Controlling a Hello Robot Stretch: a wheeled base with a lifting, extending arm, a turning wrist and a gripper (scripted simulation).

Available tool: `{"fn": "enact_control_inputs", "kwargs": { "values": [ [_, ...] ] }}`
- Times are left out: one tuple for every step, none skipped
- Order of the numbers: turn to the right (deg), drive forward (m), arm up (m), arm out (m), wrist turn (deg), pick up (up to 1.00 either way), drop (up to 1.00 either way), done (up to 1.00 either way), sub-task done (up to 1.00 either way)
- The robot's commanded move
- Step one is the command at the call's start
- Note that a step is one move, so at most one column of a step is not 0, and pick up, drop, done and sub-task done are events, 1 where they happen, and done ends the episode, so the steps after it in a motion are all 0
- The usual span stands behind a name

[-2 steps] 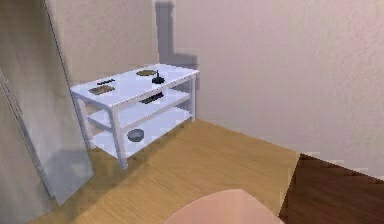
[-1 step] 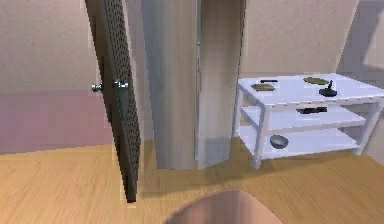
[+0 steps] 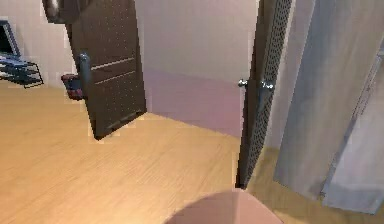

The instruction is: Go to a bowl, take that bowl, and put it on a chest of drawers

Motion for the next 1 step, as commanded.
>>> {"fn": "enact_control_inputs", "kwargs": {
  "values": [
    [0.0, 0.2, 0.0, 0.0, 0.0, 0.0, 0.0, 0.0, 0.0]
  ]
}}
